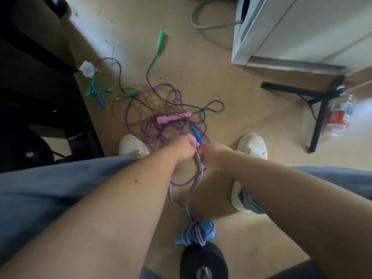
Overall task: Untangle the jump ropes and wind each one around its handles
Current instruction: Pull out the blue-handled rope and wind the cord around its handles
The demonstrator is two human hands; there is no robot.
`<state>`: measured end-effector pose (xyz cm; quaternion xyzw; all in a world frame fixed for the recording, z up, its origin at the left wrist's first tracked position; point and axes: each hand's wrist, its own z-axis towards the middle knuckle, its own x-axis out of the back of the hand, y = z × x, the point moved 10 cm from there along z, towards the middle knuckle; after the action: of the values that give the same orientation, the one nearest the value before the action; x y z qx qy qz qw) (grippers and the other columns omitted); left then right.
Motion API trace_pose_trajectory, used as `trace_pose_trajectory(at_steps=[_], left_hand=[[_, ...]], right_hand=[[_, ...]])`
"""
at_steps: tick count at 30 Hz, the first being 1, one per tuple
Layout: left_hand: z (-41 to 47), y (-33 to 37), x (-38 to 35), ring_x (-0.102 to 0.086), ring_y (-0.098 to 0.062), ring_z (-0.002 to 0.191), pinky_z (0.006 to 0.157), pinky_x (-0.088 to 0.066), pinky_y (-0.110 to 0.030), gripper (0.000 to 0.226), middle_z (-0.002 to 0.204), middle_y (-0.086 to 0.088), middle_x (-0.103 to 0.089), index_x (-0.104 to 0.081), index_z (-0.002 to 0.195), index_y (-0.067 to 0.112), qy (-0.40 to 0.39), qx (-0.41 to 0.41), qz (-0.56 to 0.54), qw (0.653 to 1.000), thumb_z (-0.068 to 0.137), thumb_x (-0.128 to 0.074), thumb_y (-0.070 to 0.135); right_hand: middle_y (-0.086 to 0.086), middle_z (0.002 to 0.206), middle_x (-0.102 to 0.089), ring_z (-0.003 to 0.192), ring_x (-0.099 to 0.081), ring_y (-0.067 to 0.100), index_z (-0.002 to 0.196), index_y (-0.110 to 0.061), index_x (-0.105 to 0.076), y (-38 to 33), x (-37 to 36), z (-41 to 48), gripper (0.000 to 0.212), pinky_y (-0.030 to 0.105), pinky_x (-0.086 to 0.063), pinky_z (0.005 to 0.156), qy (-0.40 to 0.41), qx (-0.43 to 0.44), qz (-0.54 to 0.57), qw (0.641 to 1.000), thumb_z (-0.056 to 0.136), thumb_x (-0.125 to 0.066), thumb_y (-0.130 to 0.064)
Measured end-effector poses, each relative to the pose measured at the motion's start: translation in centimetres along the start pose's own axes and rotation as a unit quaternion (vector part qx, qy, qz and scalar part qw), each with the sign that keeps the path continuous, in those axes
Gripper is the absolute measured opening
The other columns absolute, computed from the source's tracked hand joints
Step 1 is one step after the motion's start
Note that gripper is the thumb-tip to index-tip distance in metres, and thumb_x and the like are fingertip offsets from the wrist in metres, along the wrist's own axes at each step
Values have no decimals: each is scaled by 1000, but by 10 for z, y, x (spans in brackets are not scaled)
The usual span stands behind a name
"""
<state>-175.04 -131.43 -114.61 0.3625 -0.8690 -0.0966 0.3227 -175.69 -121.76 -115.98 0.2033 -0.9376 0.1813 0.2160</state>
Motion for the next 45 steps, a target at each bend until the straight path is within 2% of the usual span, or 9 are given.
trace_pose_trajectory(at_steps=[3,8,17,23,26,28,32,39,45], left_hand=[[8,-14,-20,-59,-26,118,98,-44,-27,27,126,-3,-66,-69,113,20,5,18,-18,1000,100,-46,25],[11,-52,-39,-44,-28,132,111,-38,-38,37,137,-8,-55,-59,128,31,46,106,-17,993,91,-53,32],[17,-80,-63,-48,-25,131,113,-37,-36,50,147,-7,-40,-55,137,29,-31,126,-63,990,88,-60,31],[26,-77,-63,-53,-23,126,104,-41,-28,52,141,-2,-52,-49,143,27,-49,140,-128,981,92,-61,29],[30,-78,-68,-59,-22,118,106,-45,-35,54,133,0,-60,-53,133,31,-42,154,-174,972,80,-61,35],[40,-89,-77,-62,-22,110,101,-49,-40,40,122,-2,-66,-53,113,36,-19,159,-218,963,74,-58,30],[44,-80,-66,-64,-21,110,103,-47,-37,36,103,5,-67,-59,106,25,8,134,-284,949,83,-55,-3],[46,-86,-47,-57,-24,122,109,-44,-38,51,133,-7,-62,-57,136,15,14,161,-291,943,88,-50,-1],[52,-94,-47,-55,-21,126,110,-43,-41,68,135,-4,-60,-56,136,17,22,152,-309,939,71,-43,1]], right_hand=[[10,127,-59,116,-59,32,133,-18,-56,4,-26,10,37,35,-48,90,-15,3,28,999,96,-55,-23],[11,159,-21,134,-45,36,157,-40,-17,4,-57,19,73,44,-47,102,-19,17,-14,1000,94,-51,-22],[4,158,-22,130,-45,34,151,-36,-30,22,-74,30,72,49,-52,91,-59,-12,-115,992,88,-54,-12],[-2,159,-27,147,-26,15,155,-19,-31,14,-59,46,63,18,-24,110,-42,13,83,996,97,-52,-15],[-4,142,-47,131,-47,13,147,-25,-44,11,-57,56,59,22,-35,111,-55,-2,197,979,91,-58,-15],[-6,134,-54,110,-61,16,145,-39,-43,13,-57,63,69,34,-55,95,-38,-40,354,934,83,-60,-13],[1,124,-57,92,-58,20,144,-25,-44,9,-43,71,67,34,-51,73,12,-68,547,834,83,-56,-1],[-2,78,-57,60,-50,8,94,-18,-55,25,-38,68,37,24,-35,48,45,-157,248,955,82,-68,-51],[-1,86,-52,84,-58,26,94,-29,-42,9,-17,64,29,40,-55,83,77,-168,240,953,87,-66,-44]])
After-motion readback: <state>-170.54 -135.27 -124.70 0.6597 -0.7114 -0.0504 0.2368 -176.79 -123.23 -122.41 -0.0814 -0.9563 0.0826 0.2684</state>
